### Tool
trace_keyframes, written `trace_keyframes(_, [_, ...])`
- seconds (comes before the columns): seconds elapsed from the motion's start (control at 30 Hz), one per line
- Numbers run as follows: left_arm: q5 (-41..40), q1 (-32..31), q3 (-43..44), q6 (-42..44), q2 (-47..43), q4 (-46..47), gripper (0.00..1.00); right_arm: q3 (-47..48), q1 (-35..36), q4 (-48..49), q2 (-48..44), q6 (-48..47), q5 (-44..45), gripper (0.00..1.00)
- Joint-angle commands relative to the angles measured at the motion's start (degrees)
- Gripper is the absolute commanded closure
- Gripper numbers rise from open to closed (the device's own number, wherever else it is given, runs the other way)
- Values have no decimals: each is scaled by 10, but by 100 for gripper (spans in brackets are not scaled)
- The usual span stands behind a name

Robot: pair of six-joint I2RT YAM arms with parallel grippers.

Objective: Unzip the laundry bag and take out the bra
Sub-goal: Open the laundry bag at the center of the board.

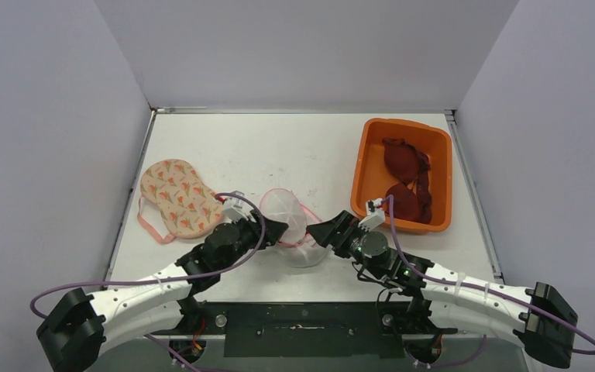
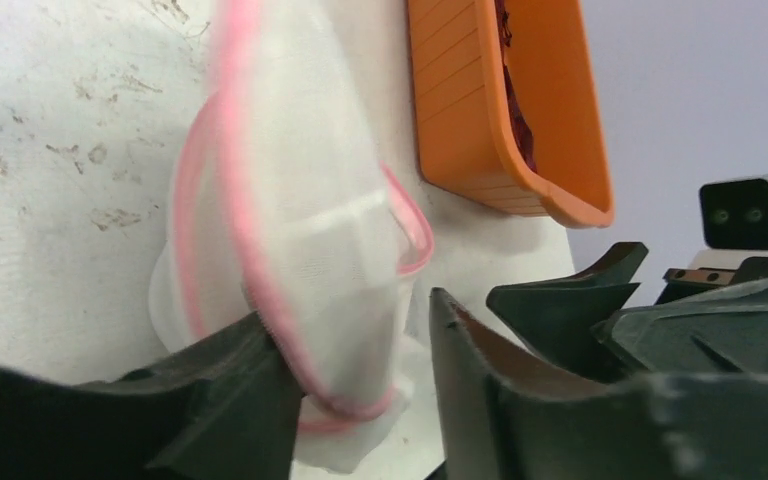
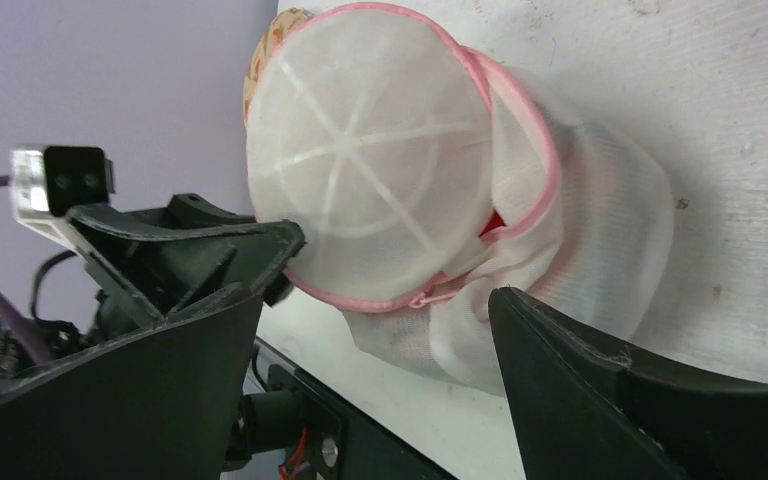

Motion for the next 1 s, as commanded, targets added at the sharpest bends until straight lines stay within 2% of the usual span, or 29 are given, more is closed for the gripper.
trace_keyframes(0.0, [-3, -4, 94, 79, -43, -171, 41, -4, 8, -60, -41, -56, 8, 13])
trace_keyframes(0.07, [-9, -3, 126, 102, -66, -241, 21, -4, 11, -86, -58, -73, 13, 12])
trace_keyframes(0.17, [-34, -3, 180, 141, -89, -345, 7, -2, 13, -120, -81, -95, 25, 12])
trace_keyframes(0.23, [-51, -2, 210, 160, -89, -394, 2, -4, 13, -142, -94, -102, 30, 12])
trace_keyframes(0.33, [-59, 6, 245, 188, -54, -442, 4, -16, 13, -127, -103, -101, 16, 12])
trace_keyframes(0.43, [-54, 19, 260, 203, 0, -445, 4, -24, 16, -98, -94, -94, -5, 12])
trace_keyframes(0.6, [-4, 51, 238, 207, 67, -335, 0, -29, 37, -67, -60, -87, -16, 12])
trace_keyframes(0.8, [59, 73, 217, 202, 129, -223, 12, -29, 37, -46, -21, -97, -10, 13])
trace_keyframes(0.97, [108, 72, 158, 177, 115, -150, 31, -16, 5, -12, 48, -123, -21, 16])
